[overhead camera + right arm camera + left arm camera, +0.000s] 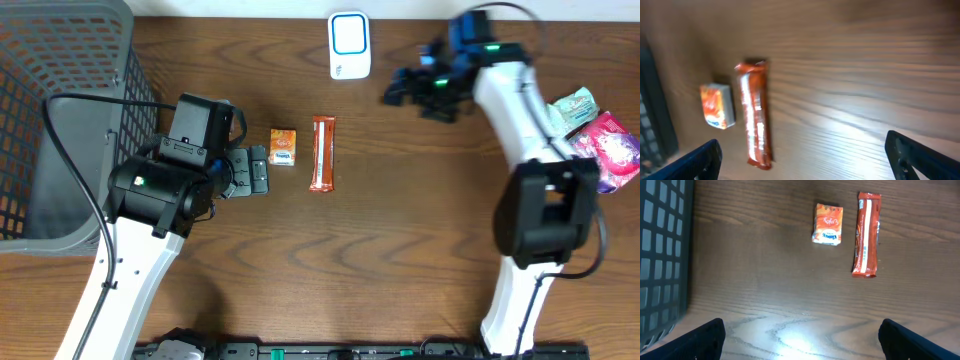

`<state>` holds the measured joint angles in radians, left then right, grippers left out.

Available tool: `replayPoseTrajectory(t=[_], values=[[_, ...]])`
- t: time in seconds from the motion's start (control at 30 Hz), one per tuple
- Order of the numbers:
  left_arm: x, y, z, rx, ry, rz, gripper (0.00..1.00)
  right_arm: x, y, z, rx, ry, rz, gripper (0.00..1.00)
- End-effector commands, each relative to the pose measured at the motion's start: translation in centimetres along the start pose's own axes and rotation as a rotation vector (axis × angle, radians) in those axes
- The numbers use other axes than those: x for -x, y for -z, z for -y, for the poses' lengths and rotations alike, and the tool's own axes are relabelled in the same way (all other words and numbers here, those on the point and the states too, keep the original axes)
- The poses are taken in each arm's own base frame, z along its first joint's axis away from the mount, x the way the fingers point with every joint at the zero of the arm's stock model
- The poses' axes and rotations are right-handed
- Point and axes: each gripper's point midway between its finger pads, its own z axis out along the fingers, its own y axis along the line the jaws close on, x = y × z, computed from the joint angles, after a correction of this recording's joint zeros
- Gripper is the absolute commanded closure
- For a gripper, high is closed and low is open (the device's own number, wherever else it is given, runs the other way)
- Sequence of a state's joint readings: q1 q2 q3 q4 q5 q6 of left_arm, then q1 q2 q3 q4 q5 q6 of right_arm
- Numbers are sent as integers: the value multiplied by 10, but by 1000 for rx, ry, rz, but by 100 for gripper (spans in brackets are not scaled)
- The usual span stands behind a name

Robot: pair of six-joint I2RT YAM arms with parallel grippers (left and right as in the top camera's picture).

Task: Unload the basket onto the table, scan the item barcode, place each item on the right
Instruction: 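Reach the right gripper to the red candy bar and grasp it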

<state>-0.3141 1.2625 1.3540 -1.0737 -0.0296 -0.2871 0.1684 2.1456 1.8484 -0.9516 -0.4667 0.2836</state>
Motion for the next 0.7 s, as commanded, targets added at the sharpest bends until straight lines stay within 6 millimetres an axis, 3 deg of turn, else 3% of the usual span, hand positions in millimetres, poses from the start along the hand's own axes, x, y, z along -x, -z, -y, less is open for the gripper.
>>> replayPoseTrajectory(t=[0.0,0.13,0.4,0.67], values=[[1,-1,-3,12,-1,0,2,-13,-26,-18,-133,-17,3,1],[1,-1,-3,12,-1,0,2,-28,-47,-39,-249,-34,39,1],[1,-1,-3,12,-1,-1,2,-47,-92,-77,-239,24,43,8],[1,-1,-3,12,-1,-1,2,-57,-121,-69,-265,34,7,21]])
